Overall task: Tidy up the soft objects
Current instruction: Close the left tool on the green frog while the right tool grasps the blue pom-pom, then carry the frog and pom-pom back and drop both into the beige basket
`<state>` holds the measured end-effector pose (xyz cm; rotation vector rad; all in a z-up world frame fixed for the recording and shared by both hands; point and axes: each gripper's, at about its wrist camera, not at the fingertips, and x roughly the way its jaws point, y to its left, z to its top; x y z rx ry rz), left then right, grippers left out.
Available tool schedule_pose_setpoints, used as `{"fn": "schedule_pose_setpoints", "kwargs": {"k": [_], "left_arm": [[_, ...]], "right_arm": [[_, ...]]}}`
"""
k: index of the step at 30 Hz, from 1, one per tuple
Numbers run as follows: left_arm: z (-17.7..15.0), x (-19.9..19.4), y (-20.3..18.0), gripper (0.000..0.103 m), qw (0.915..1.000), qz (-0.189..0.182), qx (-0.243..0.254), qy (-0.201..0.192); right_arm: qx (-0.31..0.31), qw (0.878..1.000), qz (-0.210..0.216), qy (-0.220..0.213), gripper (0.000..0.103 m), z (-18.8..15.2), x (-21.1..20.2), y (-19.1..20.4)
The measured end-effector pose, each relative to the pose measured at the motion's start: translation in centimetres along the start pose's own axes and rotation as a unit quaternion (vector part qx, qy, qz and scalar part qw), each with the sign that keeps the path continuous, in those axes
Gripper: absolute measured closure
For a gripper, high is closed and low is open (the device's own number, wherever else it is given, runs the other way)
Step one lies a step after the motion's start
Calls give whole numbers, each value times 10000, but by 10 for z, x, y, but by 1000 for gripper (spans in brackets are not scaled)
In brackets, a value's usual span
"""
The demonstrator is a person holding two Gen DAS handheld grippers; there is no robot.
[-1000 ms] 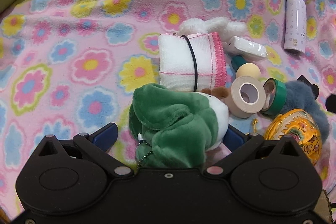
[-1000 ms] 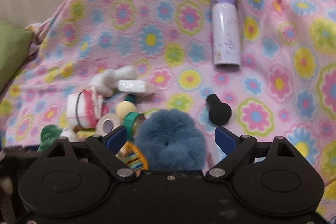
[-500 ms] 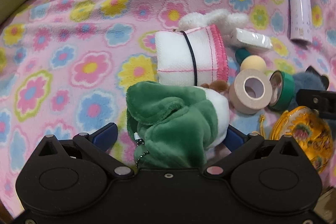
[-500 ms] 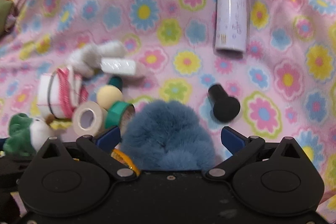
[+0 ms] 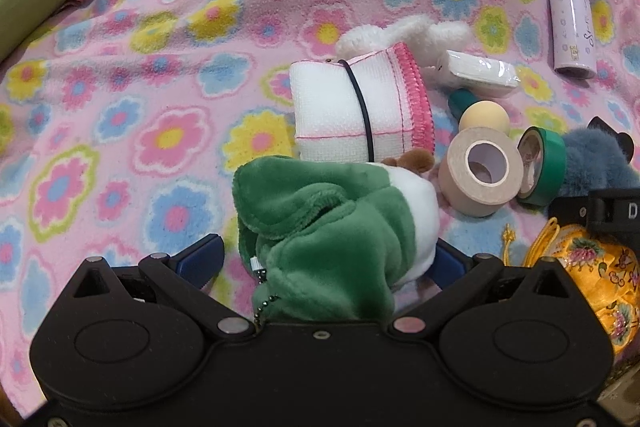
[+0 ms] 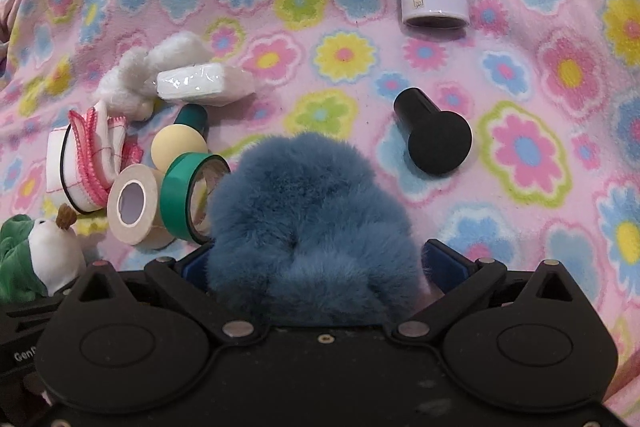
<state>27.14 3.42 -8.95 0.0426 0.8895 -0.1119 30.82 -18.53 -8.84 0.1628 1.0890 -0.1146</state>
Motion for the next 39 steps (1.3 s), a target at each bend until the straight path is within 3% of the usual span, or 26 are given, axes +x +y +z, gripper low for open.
{"fn": "schedule_pose_setpoints", "kwargs": {"k": [6,11,13,14,16,18,30,39], "left_arm": [[8,-6,17,4,9970,-336,-687,-110],[15,-2,11,4,9984,-199,-525,-113],[16,4,9,5,9981,-218,-569,23],[17,7,10,14,9977,-236,-635,72],[16,8,11,21,9972,-150,-728,83],[16,6,12,27,9967,-219,-775,61],[28,-50,5,32,9976,-169,-542,-408],[12,-123,-13,32,9971,-234,-300,-658]], "right_arm": [[-35,10000,62,13,0,2,1,-2],[39,9999,89,61,0,4,-1,-4],[89,10000,20,25,11,4,-4,-4],[66,10000,-17,-22,16,4,-6,-3],[7,9999,-60,-117,31,1,-13,-3],[40,9998,-31,-184,38,0,-18,-7],[418,9943,111,-973,39,6,-81,-39],[256,9887,597,-1352,37,-29,-157,-45]]}}
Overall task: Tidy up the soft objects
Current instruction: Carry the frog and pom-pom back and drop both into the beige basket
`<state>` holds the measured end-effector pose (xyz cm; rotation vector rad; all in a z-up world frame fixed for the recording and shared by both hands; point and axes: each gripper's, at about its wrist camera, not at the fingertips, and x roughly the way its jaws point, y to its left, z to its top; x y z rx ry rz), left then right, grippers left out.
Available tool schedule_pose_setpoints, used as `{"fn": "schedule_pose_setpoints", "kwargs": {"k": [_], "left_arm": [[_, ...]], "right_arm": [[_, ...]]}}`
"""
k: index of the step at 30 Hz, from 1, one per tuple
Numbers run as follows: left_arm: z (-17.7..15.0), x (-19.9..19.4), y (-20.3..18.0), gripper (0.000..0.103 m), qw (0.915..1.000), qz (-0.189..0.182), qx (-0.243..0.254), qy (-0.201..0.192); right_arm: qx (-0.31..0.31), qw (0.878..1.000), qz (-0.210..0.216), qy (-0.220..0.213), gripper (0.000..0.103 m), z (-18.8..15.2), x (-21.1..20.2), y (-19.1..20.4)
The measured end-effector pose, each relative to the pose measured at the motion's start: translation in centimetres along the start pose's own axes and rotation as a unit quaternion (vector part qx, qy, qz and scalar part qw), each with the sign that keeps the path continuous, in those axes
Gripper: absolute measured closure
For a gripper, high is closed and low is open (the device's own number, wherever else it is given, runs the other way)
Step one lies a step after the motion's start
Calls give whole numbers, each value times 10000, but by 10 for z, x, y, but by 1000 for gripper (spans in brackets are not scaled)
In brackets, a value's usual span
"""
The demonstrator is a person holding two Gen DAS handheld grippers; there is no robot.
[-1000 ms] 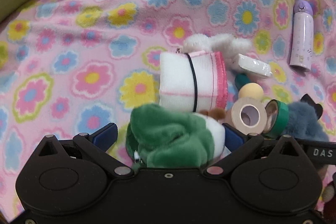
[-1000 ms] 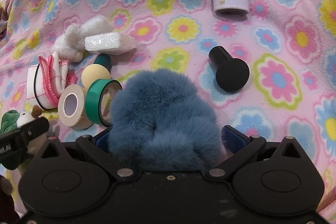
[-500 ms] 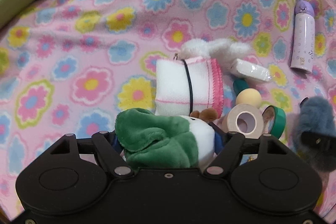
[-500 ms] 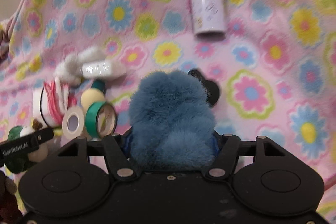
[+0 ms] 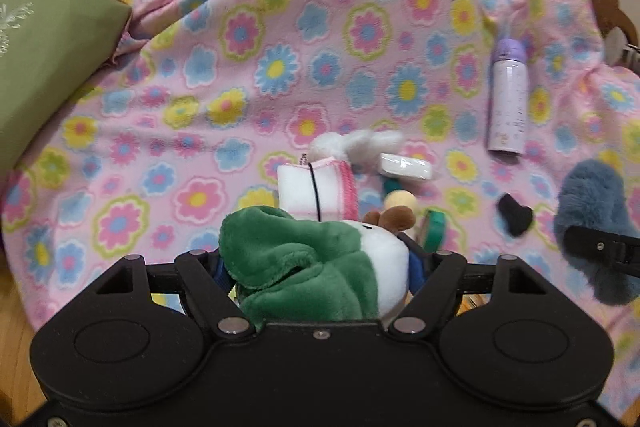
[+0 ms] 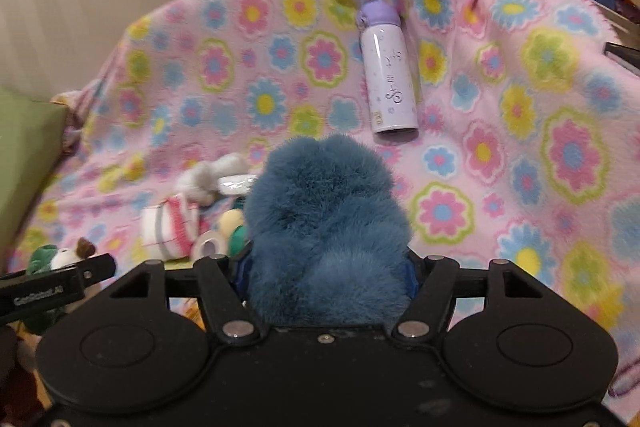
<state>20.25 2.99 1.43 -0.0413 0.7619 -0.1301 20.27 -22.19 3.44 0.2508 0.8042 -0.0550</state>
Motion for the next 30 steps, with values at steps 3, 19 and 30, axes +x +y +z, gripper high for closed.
{"fn": "schedule_pose_setpoints", "kwargs": {"k": [3,19,30], "left_arm": [[-13,-22,-6,32,10000,-38,36,-24],[-97,-88,-26,32,9999,17,-105,44],[-133,-118,-29,32,9991,189,-367,-116]], "right_arm": [[-46,9999,163,-33,37,-14,-28,1],[-545,9944,862,286,36,-108,-120,7],[-508,9930,999,379,36,-141,-152,2]]}}
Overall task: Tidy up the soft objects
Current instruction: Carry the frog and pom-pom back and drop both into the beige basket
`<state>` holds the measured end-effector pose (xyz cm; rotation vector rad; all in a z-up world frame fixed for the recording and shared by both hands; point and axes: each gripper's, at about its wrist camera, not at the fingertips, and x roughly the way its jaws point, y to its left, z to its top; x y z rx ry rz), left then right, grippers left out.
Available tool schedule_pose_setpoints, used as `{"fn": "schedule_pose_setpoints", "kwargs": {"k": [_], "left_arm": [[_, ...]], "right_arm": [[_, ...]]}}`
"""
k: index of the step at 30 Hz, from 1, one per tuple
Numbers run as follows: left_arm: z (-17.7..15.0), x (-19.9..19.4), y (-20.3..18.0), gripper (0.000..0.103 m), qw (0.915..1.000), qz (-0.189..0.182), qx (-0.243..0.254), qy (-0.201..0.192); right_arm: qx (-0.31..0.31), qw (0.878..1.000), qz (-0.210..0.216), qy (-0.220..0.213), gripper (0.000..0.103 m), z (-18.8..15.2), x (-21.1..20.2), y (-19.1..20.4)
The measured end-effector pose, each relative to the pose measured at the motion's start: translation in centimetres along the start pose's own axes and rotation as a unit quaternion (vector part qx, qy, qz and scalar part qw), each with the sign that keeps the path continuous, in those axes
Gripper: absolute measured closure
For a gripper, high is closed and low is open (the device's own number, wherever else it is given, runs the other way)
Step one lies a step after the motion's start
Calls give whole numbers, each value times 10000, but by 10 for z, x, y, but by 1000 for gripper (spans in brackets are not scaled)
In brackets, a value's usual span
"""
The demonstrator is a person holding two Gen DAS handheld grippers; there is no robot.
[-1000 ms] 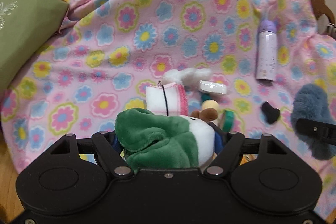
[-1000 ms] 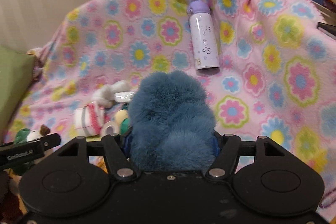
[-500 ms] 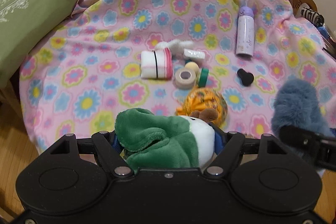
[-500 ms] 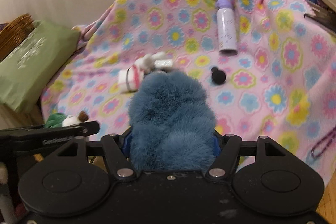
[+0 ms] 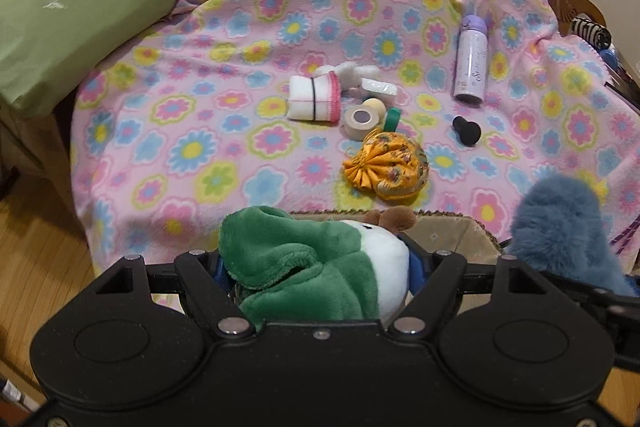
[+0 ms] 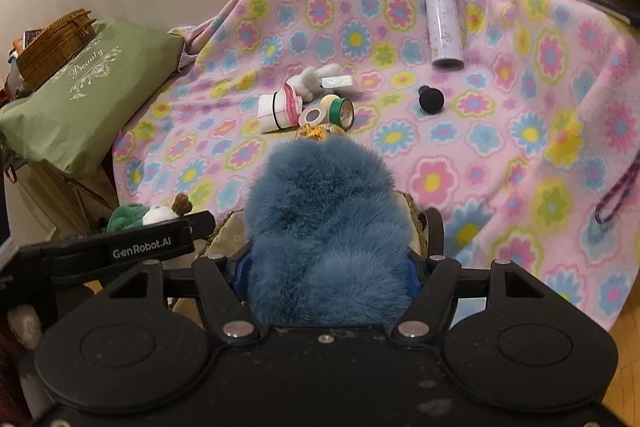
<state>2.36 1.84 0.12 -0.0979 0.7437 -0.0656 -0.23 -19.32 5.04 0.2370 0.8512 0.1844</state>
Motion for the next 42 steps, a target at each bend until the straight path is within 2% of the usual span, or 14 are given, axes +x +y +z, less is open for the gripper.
{"fn": "schedule_pose_setpoints", "kwargs": {"k": [5,13,24,34,37,42], "left_arm": [[-6,7,-6,32,9999,61,97,102],[-14,11,-9,32,9995,0,132,271],[-17,17,-6,31,9989,17,85,464],[-14,21,-4,30,9988,-14,21,480],[-14,21,-4,21,9990,-24,25,455],[-12,19,-4,17,9993,-32,-4,380]], "right_arm": [[91,9998,-156,-31,36,1,-1,-3],[192,9992,-189,296,36,-4,8,-4],[225,9981,-225,519,34,-5,14,-4],[58,9988,-370,326,32,-2,14,0],[-16,9991,-364,223,26,-2,14,1],[-92,9992,-373,111,24,-1,10,1]]}}
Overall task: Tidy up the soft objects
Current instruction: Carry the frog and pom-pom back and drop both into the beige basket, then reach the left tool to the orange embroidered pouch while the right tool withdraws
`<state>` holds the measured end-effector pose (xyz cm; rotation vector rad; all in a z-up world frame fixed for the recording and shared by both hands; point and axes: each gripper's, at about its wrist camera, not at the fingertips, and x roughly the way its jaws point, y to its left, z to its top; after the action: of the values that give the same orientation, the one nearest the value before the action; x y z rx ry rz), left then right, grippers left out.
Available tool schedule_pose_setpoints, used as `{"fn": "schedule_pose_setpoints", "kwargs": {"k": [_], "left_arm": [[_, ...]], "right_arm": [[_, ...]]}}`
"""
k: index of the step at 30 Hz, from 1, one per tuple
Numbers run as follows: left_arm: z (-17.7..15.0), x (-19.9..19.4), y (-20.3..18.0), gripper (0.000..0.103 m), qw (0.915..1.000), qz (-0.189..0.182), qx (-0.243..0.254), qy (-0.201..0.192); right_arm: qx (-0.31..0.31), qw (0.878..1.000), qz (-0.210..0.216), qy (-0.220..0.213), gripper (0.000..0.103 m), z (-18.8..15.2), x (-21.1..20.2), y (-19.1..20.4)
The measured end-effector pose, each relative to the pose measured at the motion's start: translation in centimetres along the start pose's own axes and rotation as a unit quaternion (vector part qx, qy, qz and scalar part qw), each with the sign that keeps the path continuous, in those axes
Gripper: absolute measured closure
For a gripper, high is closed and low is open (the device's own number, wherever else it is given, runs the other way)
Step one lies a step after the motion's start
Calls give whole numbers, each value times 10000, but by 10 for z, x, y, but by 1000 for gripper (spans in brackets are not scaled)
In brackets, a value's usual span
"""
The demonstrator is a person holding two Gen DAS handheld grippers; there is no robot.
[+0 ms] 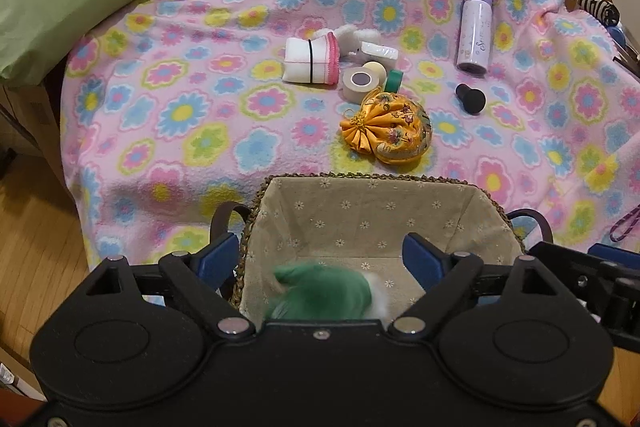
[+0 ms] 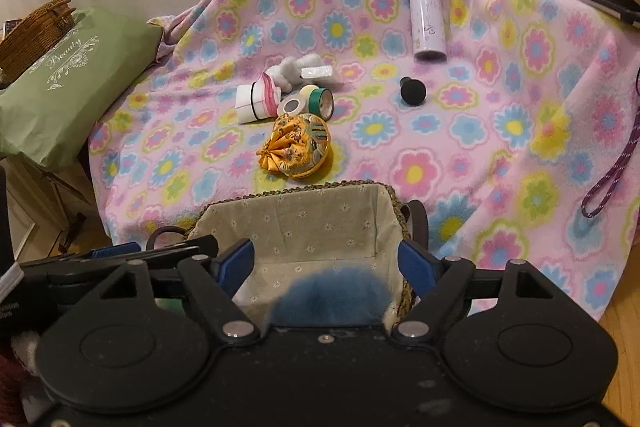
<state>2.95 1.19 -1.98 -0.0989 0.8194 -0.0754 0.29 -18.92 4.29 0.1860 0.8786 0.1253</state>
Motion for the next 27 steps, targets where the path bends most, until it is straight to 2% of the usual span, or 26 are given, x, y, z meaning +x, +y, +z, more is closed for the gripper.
{"fn": "schedule_pose_setpoints", "kwargs": {"k": [24,27], "left_arm": [[-3,3,-1,15,9999,60,50,117],[-3,3,-2,12,9999,52,64,122]], "right_arm": [[144,9999,-58,63,22,-3,3,-6],[164,9998,-66,69,22,-4,4,-7]]}}
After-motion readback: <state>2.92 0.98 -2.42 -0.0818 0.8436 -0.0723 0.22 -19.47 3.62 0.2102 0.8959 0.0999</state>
